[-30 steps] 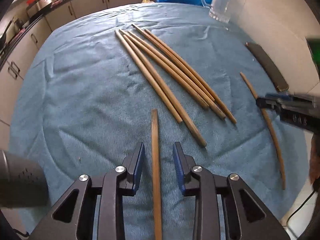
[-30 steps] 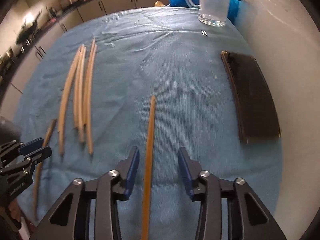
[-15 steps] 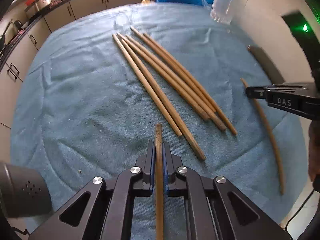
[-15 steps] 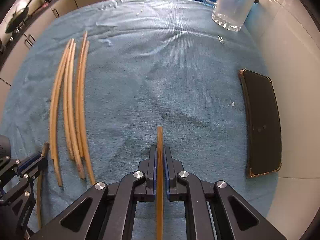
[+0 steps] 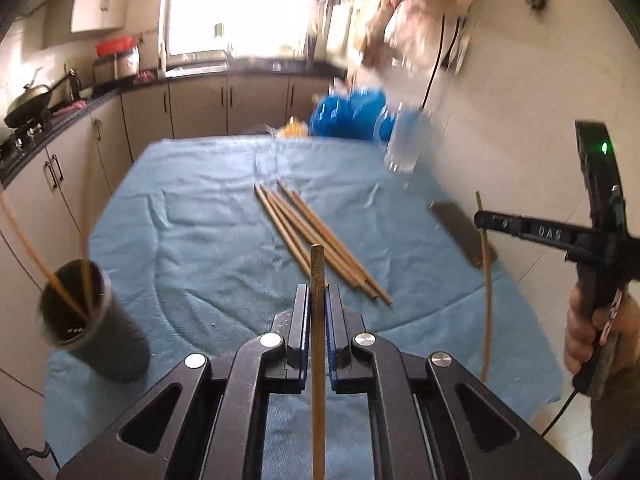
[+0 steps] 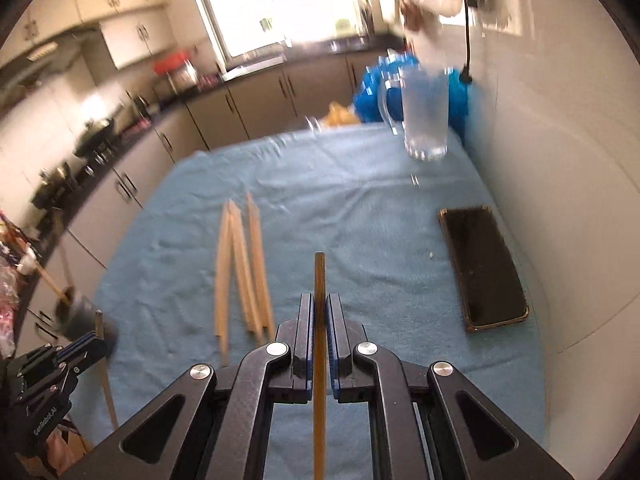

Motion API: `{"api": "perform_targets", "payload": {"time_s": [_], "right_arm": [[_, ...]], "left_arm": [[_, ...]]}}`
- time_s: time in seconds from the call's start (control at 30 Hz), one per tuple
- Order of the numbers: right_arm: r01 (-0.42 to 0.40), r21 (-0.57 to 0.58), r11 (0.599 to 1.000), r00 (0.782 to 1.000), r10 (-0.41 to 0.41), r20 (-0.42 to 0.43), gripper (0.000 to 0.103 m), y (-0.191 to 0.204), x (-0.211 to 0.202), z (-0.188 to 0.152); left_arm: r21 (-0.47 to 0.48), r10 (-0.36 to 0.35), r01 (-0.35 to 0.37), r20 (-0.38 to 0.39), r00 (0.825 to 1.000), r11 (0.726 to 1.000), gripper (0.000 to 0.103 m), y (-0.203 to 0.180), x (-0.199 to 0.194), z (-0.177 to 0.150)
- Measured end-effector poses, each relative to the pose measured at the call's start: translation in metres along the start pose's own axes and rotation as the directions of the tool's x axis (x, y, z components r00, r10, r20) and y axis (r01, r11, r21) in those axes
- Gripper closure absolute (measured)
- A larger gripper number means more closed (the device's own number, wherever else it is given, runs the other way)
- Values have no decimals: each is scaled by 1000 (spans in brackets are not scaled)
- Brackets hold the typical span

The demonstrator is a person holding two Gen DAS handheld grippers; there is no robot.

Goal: Organize utensils
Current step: 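Carry both chopsticks upright to the black cup and lower them in, then open both grippers and move back over the chopstick pile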

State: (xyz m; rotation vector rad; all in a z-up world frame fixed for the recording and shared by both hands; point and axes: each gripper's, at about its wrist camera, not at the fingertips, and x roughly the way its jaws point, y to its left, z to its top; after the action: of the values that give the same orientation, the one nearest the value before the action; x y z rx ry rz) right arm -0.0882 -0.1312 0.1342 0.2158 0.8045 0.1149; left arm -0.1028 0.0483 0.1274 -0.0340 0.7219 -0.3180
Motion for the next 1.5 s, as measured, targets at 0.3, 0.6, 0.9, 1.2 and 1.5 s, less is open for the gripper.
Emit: {"api": "perform_targets", "payload": {"time_s": [0.3,0.6,0.9,1.2,1.5], "right_arm": [[-30,-51,998,989,37,141,97,38,-56,-7],[-60,-133,989,965,91,246,97,93,-84,11],[-185,-228,956,927,247,283,97,181,-90,51],[-327,-287,900,881,400,251,97,282,-64,82],[-325,-298,898,920,373,120,96,326,20,70]], "left_arm": [[-64,-10,22,193,981,998,96,10,-80,-1],[-120,46,-8,313,949,993,96,41,-130,19],[-192,182,-106,440,879,976,96,97,-178,60],[-279,300,-187,447,843,942,96,164,-180,89],[-369,272,-152,298,915,917,96,222,-102,83]]}}
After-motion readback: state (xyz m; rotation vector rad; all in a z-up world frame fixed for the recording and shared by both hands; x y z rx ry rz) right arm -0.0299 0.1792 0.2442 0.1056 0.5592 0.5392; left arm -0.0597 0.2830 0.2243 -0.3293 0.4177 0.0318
